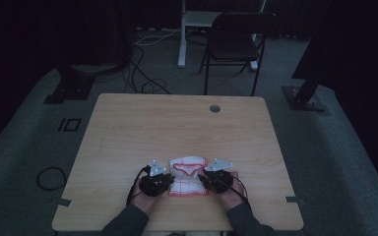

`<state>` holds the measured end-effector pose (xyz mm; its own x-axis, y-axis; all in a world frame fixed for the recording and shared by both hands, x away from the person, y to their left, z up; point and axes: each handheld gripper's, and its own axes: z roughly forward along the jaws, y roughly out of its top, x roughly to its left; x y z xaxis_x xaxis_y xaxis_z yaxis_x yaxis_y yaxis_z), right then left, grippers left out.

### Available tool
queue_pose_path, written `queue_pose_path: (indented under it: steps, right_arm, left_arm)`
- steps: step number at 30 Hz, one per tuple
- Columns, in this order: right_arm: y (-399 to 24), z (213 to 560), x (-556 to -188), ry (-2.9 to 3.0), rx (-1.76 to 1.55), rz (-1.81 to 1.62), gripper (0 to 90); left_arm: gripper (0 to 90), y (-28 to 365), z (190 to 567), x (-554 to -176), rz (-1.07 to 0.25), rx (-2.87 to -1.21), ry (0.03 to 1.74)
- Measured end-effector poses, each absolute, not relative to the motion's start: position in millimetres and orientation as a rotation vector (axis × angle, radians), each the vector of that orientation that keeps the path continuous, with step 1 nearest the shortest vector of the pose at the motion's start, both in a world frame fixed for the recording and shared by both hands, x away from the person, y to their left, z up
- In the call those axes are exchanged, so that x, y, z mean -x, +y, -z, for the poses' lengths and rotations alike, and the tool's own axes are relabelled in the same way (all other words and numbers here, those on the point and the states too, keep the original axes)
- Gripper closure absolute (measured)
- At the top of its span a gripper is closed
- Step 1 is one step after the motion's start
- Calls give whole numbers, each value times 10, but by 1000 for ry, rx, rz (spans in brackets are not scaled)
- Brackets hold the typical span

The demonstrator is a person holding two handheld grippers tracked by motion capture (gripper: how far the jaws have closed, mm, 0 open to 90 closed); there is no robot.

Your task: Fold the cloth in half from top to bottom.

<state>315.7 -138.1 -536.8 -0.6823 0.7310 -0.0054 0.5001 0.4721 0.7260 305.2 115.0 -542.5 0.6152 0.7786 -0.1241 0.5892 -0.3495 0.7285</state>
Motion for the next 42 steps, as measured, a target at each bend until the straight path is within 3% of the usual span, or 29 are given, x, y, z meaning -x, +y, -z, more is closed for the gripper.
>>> queue_pose_path:
  steps: [7,14,25,34,38,42]
  right_arm:
    - [-1347,5376,-3286,2380,-1080,-1045,690]
    - [-1347,5360,-3295,2376,-1083,-1050,679]
    - [-1351,5352,-3293,2375,-1083,-1060,675]
    - [-1360,5342,-3286,2377,-1085,-1066,668]
    - [-1387,5330,-3277,2374,-1084,-1071,665]
    - [-1434,5306,-3265,2360,-1090,-1082,655]
  left_arm:
    - [732,1165,5406,-3221,-327,-2062,1113]
    - [612,1200,5212,-3205,-328,-1990,1076]
    - [550,1155,4773,-3278,-392,-1889,1038]
    - [521,1013,4839,-3470,-363,-1935,1080]
    - [535,1005,4937,-3491,-335,-1971,1108]
    - [650,1028,4978,-3437,-320,-1986,1104]
